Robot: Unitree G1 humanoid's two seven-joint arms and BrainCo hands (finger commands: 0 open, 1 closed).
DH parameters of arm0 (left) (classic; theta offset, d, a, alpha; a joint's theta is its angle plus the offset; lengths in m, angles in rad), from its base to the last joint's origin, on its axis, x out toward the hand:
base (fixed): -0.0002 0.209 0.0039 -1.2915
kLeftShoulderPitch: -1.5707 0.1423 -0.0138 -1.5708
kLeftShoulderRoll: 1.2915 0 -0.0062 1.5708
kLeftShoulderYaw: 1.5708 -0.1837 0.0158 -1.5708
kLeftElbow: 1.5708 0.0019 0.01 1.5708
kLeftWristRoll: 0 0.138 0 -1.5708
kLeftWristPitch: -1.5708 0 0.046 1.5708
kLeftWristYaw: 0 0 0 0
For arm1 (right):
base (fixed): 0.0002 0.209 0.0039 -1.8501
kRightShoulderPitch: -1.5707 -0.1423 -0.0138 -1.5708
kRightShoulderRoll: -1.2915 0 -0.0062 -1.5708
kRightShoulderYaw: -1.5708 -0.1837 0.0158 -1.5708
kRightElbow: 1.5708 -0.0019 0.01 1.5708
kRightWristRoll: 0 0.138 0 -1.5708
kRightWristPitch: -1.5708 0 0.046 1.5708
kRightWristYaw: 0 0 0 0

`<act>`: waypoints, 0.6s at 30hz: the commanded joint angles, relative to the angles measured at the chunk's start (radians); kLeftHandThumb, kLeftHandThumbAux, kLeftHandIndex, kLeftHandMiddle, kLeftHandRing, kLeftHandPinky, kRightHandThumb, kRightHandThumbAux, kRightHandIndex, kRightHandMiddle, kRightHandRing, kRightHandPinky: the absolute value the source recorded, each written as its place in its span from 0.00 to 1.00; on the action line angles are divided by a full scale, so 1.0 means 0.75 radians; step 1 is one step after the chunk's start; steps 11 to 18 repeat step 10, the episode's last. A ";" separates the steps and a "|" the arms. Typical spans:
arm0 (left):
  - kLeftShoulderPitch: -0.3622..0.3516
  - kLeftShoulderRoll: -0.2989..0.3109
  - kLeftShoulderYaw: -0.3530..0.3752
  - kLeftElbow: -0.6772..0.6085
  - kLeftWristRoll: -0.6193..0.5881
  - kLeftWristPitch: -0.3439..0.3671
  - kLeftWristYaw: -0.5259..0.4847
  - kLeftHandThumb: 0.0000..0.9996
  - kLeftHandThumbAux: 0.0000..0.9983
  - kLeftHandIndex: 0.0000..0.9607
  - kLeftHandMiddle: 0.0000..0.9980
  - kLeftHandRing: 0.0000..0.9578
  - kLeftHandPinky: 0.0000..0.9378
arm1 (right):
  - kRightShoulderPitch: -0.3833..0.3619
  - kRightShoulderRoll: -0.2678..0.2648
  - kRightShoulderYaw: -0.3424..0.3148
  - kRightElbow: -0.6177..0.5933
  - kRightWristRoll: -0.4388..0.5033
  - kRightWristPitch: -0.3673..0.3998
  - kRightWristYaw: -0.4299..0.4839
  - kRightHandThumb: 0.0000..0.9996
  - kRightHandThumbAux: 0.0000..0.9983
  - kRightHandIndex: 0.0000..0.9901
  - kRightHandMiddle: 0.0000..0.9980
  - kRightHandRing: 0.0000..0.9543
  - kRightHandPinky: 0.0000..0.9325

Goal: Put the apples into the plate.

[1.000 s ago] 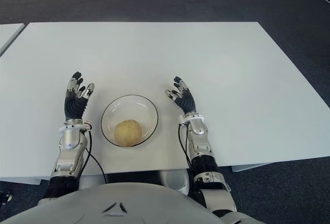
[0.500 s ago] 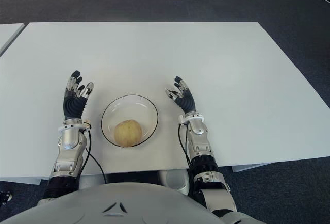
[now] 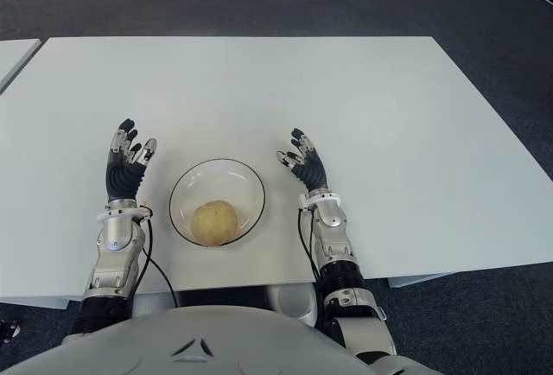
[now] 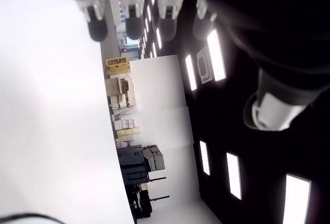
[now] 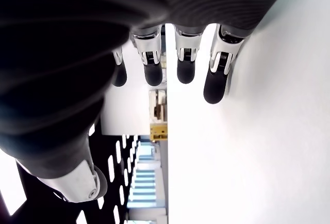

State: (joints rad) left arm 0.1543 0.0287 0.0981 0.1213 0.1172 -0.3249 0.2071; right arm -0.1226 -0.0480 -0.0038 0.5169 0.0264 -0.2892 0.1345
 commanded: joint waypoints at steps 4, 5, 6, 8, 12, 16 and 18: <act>0.008 0.009 -0.004 0.010 -0.007 0.010 -0.028 0.00 0.57 0.00 0.00 0.00 0.00 | 0.034 0.020 -0.002 0.041 0.004 -0.010 -0.006 0.06 0.75 0.00 0.04 0.04 0.09; 0.007 0.009 -0.004 0.010 -0.008 0.009 -0.029 0.00 0.57 0.00 0.00 0.00 0.00 | 0.033 0.024 -0.004 0.043 0.005 -0.018 -0.011 0.06 0.74 0.00 0.04 0.04 0.09; 0.007 0.009 -0.004 0.010 -0.008 0.008 -0.030 0.00 0.57 0.00 0.00 0.00 0.00 | 0.033 0.026 -0.006 0.045 0.005 -0.024 -0.015 0.06 0.74 0.00 0.04 0.04 0.09; 0.006 0.011 -0.005 0.011 -0.008 0.006 -0.033 0.00 0.56 0.00 0.00 0.00 0.00 | 0.034 0.036 -0.009 0.048 0.005 -0.049 -0.029 0.06 0.74 0.00 0.04 0.04 0.09; 0.007 0.012 -0.005 0.011 -0.008 0.005 -0.035 0.00 0.56 0.00 0.00 0.00 0.00 | 0.035 0.043 -0.011 0.049 0.003 -0.068 -0.041 0.06 0.74 0.00 0.04 0.04 0.10; 0.007 0.012 -0.005 0.011 -0.008 0.005 -0.035 0.00 0.56 0.00 0.00 0.00 0.00 | 0.035 0.043 -0.011 0.049 0.003 -0.068 -0.041 0.06 0.74 0.00 0.04 0.04 0.10; 0.007 0.012 -0.005 0.011 -0.008 0.005 -0.035 0.00 0.56 0.00 0.00 0.00 0.00 | 0.035 0.043 -0.011 0.049 0.003 -0.068 -0.041 0.06 0.74 0.00 0.04 0.04 0.10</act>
